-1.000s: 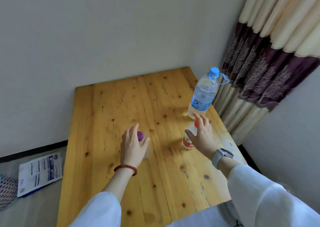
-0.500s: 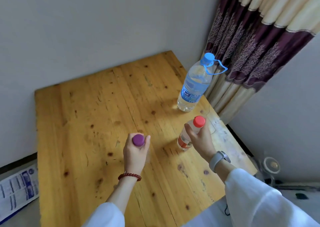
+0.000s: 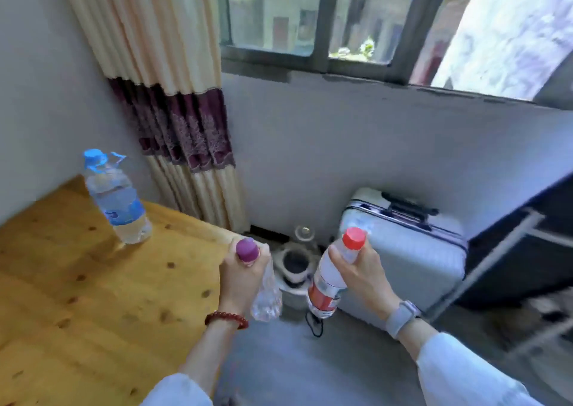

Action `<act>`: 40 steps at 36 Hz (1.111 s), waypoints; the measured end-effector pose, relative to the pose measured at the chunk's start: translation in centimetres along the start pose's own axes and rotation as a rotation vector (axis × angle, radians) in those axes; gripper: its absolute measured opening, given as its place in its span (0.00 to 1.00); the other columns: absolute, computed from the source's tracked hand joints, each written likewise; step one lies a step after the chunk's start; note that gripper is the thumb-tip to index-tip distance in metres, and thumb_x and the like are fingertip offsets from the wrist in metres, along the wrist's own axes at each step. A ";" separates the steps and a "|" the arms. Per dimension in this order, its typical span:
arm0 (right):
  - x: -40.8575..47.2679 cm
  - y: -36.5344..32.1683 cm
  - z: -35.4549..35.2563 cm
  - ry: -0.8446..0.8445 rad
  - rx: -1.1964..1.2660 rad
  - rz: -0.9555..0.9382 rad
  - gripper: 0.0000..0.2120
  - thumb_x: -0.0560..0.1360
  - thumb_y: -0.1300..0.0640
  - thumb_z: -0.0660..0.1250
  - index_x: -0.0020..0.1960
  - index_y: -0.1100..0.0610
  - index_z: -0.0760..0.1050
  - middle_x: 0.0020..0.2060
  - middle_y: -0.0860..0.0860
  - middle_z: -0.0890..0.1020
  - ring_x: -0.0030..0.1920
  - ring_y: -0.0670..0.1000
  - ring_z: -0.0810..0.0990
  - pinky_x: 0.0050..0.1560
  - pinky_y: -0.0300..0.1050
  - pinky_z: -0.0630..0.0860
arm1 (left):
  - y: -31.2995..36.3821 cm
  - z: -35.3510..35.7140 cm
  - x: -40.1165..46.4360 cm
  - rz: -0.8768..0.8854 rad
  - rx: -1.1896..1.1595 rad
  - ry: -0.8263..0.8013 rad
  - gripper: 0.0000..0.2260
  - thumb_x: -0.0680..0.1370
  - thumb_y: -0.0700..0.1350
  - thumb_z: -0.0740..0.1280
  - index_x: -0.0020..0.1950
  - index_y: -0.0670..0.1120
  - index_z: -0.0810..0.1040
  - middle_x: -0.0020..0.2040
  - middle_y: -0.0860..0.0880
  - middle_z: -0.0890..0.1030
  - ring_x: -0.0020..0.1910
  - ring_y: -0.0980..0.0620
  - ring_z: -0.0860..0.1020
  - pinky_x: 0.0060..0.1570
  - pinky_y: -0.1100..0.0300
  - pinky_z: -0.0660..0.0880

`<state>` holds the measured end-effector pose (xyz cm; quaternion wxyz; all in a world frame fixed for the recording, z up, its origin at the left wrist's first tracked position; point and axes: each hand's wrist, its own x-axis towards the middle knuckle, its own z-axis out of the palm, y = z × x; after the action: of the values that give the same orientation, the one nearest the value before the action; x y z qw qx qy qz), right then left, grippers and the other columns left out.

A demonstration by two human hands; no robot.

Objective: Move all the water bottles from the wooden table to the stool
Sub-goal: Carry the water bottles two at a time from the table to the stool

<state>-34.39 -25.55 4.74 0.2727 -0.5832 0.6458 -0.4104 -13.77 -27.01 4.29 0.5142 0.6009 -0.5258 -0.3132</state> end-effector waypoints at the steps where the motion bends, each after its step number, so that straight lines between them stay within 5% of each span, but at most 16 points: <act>1: -1.8 1.3 -3.0 0.030 -0.013 0.042 0.10 0.72 0.53 0.67 0.41 0.53 0.66 0.33 0.46 0.75 0.33 0.44 0.74 0.35 0.35 0.69 | 1.2 2.5 -1.9 0.024 -0.001 -0.068 0.10 0.71 0.41 0.70 0.35 0.45 0.70 0.29 0.51 0.74 0.29 0.57 0.72 0.32 0.66 0.68; 6: -13.8 8.9 -17.2 0.291 -0.023 0.282 0.11 0.67 0.46 0.67 0.41 0.48 0.66 0.32 0.45 0.76 0.33 0.42 0.73 0.36 0.39 0.71 | 7.0 15.0 -13.4 0.078 -0.073 -0.470 0.12 0.72 0.44 0.69 0.37 0.38 0.69 0.32 0.43 0.74 0.32 0.50 0.70 0.37 0.59 0.69; 15: -35.9 19.1 -35.7 0.790 -0.084 0.698 0.15 0.69 0.45 0.69 0.45 0.54 0.70 0.29 0.53 0.74 0.34 0.56 0.74 0.36 0.47 0.69 | 15.8 32.8 -35.8 0.312 -0.106 -1.056 0.16 0.73 0.51 0.68 0.34 0.43 0.65 0.29 0.54 0.69 0.27 0.60 0.65 0.30 0.69 0.65; 22: -50.4 24.0 -46.8 1.072 -0.136 0.808 0.17 0.73 0.52 0.67 0.30 0.54 0.65 0.25 0.52 0.73 0.28 0.51 0.71 0.34 0.48 0.69 | 20.8 44.5 -53.8 0.411 -0.079 -1.362 0.13 0.74 0.51 0.67 0.38 0.45 0.68 0.30 0.55 0.74 0.27 0.62 0.71 0.30 0.69 0.67; 25: -56.5 27.3 -52.0 1.211 -0.115 0.859 0.12 0.73 0.52 0.67 0.36 0.56 0.68 0.27 0.51 0.75 0.29 0.50 0.73 0.34 0.45 0.67 | 23.3 50.0 -62.0 0.311 -0.112 -1.437 0.13 0.75 0.52 0.66 0.37 0.45 0.70 0.29 0.55 0.75 0.27 0.63 0.72 0.30 0.67 0.70; 29: -64.6 30.6 -59.7 1.362 -0.099 0.955 0.11 0.73 0.51 0.67 0.38 0.55 0.69 0.26 0.47 0.75 0.28 0.38 0.73 0.29 0.28 0.66 | 27.7 57.5 -72.9 -0.143 -0.173 -1.560 0.15 0.73 0.52 0.69 0.31 0.45 0.74 0.24 0.53 0.79 0.23 0.57 0.74 0.23 0.67 0.70; 32: -70.8 31.8 -65.6 1.402 -0.091 1.019 0.11 0.73 0.50 0.66 0.37 0.53 0.67 0.27 0.46 0.76 0.30 0.44 0.75 0.34 0.30 0.69 | 31.4 61.7 -81.1 -0.362 -0.170 -1.726 0.16 0.69 0.55 0.72 0.37 0.42 0.78 0.29 0.47 0.80 0.25 0.51 0.77 0.27 0.63 0.74; 35: -76.5 32.7 -70.7 1.461 -0.100 1.064 0.10 0.72 0.48 0.66 0.39 0.52 0.68 0.28 0.44 0.76 0.32 0.45 0.76 0.37 0.39 0.71 | 35.1 64.5 -89.1 -0.385 -0.180 -1.909 0.19 0.64 0.58 0.74 0.35 0.43 0.76 0.28 0.48 0.78 0.29 0.48 0.78 0.44 0.52 0.75; 40: -85.8 35.2 -77.7 1.626 -0.111 1.086 0.10 0.72 0.47 0.66 0.40 0.51 0.68 0.30 0.43 0.77 0.35 0.48 0.77 0.38 0.41 0.70 | 38.8 67.7 -103.0 -0.145 -0.096 -2.063 0.15 0.71 0.58 0.69 0.33 0.47 0.79 0.30 0.48 0.79 0.30 0.49 0.77 0.39 0.56 0.75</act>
<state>-102.86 74.20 4.02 -0.1315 0.2422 0.8358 -0.4749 -113.68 54.84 5.48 -0.1829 0.0496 -0.6602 -0.7268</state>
